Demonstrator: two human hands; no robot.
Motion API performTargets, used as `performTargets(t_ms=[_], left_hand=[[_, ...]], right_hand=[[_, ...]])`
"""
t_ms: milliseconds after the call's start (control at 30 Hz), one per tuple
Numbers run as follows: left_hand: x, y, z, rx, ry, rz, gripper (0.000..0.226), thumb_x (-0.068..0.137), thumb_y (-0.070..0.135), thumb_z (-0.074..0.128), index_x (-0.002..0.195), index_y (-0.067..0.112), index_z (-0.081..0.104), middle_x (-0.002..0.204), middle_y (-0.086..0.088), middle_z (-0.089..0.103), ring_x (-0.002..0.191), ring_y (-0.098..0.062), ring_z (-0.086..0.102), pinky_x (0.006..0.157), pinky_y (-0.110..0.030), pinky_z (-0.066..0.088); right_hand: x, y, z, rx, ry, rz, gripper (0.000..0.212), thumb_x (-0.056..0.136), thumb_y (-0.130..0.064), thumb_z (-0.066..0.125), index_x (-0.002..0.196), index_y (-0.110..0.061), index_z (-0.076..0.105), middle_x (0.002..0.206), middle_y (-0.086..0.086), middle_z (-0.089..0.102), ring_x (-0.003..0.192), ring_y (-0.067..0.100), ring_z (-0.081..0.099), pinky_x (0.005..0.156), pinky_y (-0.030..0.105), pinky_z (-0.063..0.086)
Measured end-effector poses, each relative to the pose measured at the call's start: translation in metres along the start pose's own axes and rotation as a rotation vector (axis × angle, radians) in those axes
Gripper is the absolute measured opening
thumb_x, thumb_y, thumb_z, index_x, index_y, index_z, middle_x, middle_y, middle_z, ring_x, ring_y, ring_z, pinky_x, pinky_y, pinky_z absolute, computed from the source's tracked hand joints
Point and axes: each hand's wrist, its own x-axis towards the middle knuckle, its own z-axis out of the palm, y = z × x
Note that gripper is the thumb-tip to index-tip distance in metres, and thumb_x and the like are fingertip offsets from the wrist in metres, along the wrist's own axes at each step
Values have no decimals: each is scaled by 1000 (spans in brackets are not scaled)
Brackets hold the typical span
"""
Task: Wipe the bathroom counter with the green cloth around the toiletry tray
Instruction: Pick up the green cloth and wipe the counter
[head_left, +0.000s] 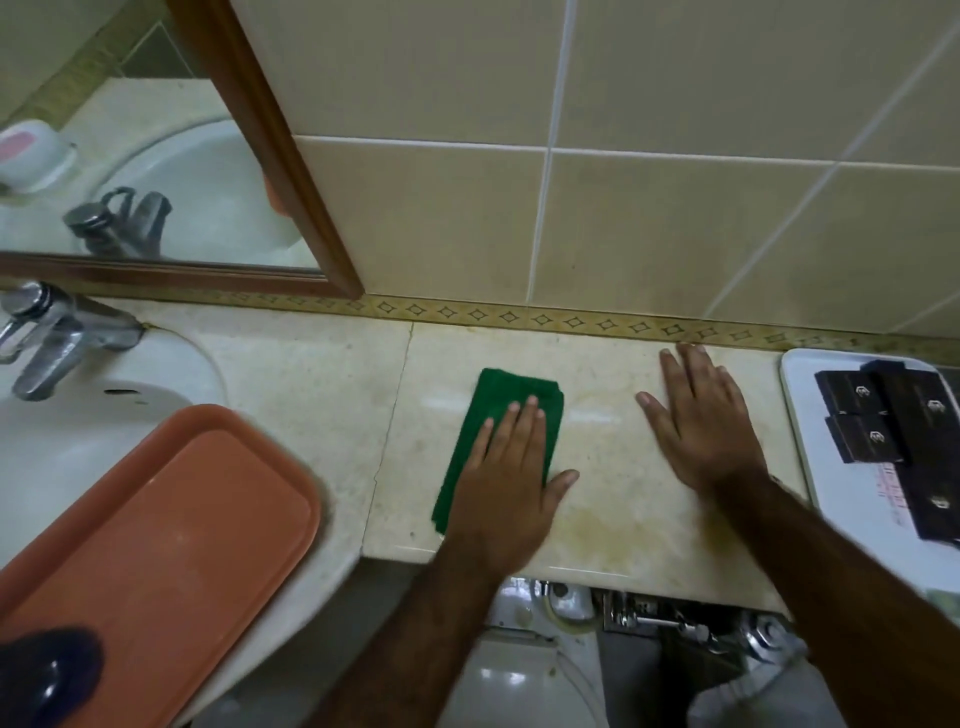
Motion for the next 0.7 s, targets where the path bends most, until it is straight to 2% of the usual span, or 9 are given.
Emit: performTargets(t_ms=[100, 200, 300, 400, 600, 700], left_hand=[[-32, -37, -5, 7, 49, -212, 78, 102, 67, 7, 163, 18, 4, 172, 0, 4, 159, -20, 3, 128, -46, 11], [-26, -75, -23, 31, 135, -456, 76, 104, 60, 10, 163, 12, 13, 171, -6, 15, 158, -23, 12, 128, -49, 12], [14, -75, -35, 16, 152, -533, 77, 104, 58, 10, 163, 9, 18, 171, -8, 17, 158, -25, 14, 127, -52, 13], [53, -39, -34, 14, 134, -435, 77, 104, 59, 8, 162, 11, 15, 171, -9, 16, 158, -27, 13, 127, -53, 13], [49, 28, -10, 21, 6, 67, 76, 103, 61, 9, 163, 15, 11, 172, -3, 12, 159, -21, 8, 128, -49, 8], [15, 13, -7, 26, -30, 114, 74, 103, 61, 12, 164, 18, 11, 172, 1, 13, 159, -17, 8, 129, -46, 10]], right_hand=[[0, 1, 2, 0, 2, -6, 75, 105, -63, 15, 166, -19, 19, 176, 8, 13, 163, 23, 9, 131, 45, 10], [1, 3, 3, -16, 4, -5, 75, 105, -62, 16, 165, -17, 20, 176, 9, 14, 163, 24, 9, 131, 45, 10], [1, 1, 1, -18, -4, -5, 74, 106, -60, 20, 166, -16, 20, 176, 11, 13, 163, 25, 9, 131, 46, 9], [2, 2, 1, -12, -4, -5, 72, 107, -58, 24, 166, -16, 19, 176, 11, 12, 163, 25, 8, 131, 47, 9], [2, 2, 1, -13, -22, 1, 72, 107, -59, 21, 167, -18, 16, 177, 8, 9, 163, 24, 6, 131, 47, 8], [2, 2, 1, -10, -14, -4, 73, 107, -61, 18, 166, -20, 16, 177, 7, 9, 163, 24, 6, 131, 46, 7]])
